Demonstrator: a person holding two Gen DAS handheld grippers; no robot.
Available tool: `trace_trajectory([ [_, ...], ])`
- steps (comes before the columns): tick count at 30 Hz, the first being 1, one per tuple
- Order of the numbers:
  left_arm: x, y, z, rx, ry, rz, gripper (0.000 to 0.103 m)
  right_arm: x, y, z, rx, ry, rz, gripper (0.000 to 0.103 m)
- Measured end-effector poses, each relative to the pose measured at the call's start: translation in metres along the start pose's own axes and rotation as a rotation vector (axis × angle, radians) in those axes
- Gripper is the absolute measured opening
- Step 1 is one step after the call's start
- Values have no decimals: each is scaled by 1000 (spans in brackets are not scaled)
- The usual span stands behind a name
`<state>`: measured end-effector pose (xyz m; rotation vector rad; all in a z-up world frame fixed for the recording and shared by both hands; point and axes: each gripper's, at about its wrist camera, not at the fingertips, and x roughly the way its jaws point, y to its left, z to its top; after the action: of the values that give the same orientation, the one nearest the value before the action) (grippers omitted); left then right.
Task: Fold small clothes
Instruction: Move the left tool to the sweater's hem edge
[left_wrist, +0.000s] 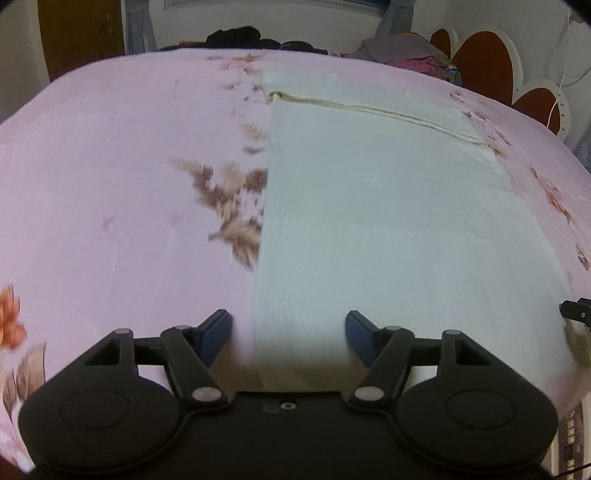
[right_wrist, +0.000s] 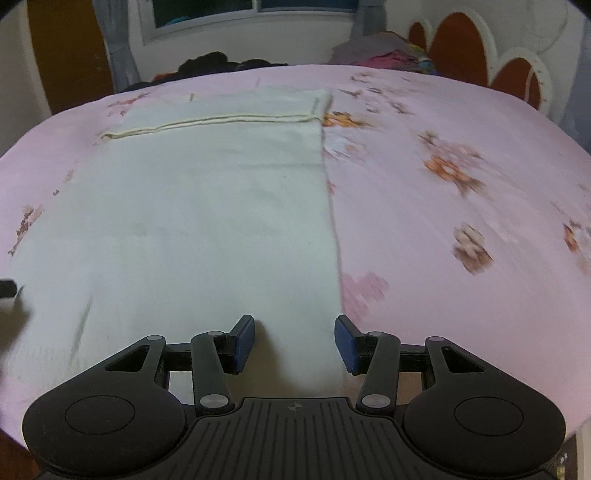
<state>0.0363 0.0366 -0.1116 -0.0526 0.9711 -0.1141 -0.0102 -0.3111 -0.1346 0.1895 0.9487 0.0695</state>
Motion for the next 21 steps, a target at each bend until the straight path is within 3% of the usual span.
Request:
trace_trajectory([
  [8,-10,3,-23,-17,9,-39,64,-15,-5,-27,34,15,-5,48],
  [14,-14,8,-26,-49,19,-94,36,-21,-5,-36,65,18,31,48],
  [16,-15,12,-26,-67,24,-116,16,-23,-7,-38,91,19,48,47],
  [17,-14,13,-26,-76,31,-132,13,-24,-7,-39,99,22,55,47],
  [19,-14,14,-26,-85,36,-154,7,-27,-7,-41,116,30,80,14],
  [21,-15,13,-26,-79,29,-165,6,-28,-7,-41,128,38,88,13],
])
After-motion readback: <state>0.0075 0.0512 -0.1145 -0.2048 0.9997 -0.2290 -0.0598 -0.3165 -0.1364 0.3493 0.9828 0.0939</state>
